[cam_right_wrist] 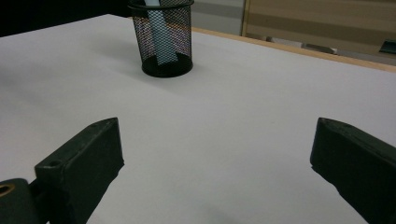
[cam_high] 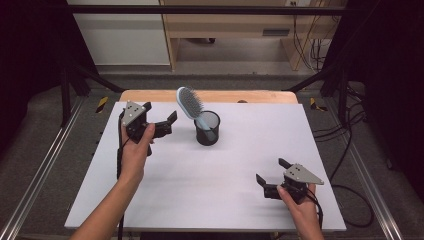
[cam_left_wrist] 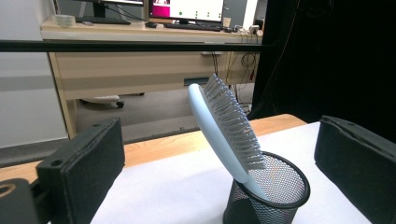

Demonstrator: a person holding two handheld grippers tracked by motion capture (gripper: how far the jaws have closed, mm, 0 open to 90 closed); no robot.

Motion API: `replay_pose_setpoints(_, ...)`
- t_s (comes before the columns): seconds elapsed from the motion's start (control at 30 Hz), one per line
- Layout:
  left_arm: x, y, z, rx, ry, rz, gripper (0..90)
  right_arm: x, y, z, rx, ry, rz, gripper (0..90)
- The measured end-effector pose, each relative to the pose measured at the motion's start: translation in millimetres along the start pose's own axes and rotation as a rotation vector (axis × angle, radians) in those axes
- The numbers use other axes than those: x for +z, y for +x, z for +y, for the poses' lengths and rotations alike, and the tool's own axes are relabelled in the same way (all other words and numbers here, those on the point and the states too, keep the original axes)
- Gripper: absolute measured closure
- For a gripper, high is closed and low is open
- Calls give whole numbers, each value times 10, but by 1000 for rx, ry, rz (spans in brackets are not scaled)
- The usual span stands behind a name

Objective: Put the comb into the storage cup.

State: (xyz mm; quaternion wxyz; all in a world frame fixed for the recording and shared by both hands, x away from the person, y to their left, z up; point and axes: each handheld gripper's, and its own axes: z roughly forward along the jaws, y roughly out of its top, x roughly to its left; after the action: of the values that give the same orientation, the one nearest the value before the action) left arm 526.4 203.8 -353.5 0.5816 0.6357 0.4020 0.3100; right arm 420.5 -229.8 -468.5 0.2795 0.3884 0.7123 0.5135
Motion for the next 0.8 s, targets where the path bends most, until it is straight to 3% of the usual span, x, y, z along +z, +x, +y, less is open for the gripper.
replay_pose_setpoints(0.8,-284,179,65,2,-33,0,15,-2,4,1,-2,-1,2,29)
